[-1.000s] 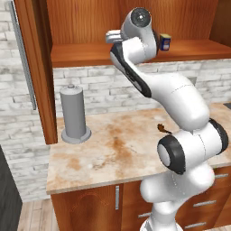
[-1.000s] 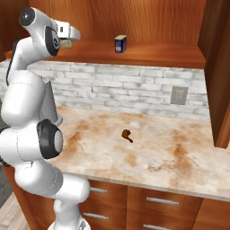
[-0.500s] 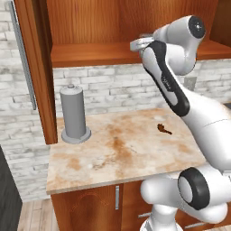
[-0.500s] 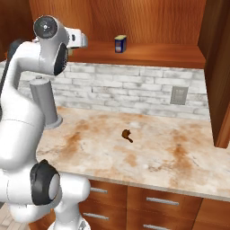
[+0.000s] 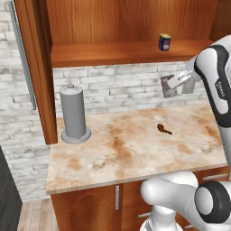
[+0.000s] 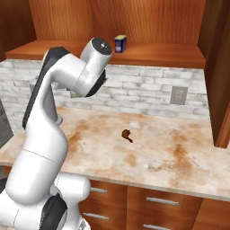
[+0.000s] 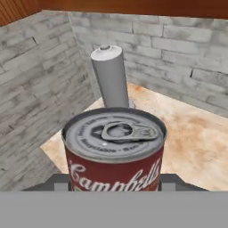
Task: Restock the canned food cabinet by taking the new fresh canned food from the counter and placing it in the cabinet. Then, take the old canned food from the cabinet and place it on the counter.
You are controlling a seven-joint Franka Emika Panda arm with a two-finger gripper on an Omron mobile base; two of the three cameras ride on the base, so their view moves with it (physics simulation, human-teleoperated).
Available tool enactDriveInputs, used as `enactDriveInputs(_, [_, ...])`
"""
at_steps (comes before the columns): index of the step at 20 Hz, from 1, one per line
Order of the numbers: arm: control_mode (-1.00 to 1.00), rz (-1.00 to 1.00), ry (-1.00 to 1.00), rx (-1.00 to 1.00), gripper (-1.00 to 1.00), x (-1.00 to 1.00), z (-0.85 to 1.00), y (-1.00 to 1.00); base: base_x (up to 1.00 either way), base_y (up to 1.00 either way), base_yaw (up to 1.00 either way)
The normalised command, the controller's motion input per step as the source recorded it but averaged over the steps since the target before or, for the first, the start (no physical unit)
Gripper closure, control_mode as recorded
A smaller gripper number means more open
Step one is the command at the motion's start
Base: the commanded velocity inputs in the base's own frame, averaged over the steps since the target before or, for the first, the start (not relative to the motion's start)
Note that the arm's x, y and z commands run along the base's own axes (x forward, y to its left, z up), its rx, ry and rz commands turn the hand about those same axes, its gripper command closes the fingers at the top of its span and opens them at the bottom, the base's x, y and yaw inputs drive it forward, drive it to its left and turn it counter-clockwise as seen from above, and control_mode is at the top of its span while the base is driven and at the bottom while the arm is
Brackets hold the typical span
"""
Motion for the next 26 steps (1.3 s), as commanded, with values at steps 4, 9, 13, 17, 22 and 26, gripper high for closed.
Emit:
enactDriveInputs(4, [-1.0, 0.22, 0.05, 0.03, 1.0, 0.18, -1.0, -0.14, 0.0, 0.0, 0.0])
enactDriveInputs(9, [-1.0, 0.13, -0.02, 0.14, 1.0, 0.56, -1.0, 0.04, 0.0, 0.0, 0.0])
enactDriveInputs(13, [-1.0, 0.05, -0.18, 0.3, 1.0, 0.46, -1.0, 0.36, 0.0, 0.0, 0.0])
enactDriveInputs(17, [-1.0, 0.04, -0.13, 0.05, 1.0, 0.43, -0.81, 0.4, 0.0, 0.0, 0.0])
enactDriveInputs(22, [-1.0, 0.01, -0.14, 0.0, 1.0, 0.27, -0.62, 0.44, 0.0, 0.0, 0.0])
enactDriveInputs(26, [-1.0, 0.0, -0.06, 0.0, 1.0, 0.12, -0.69, 0.06, 0.0, 0.0, 0.0])
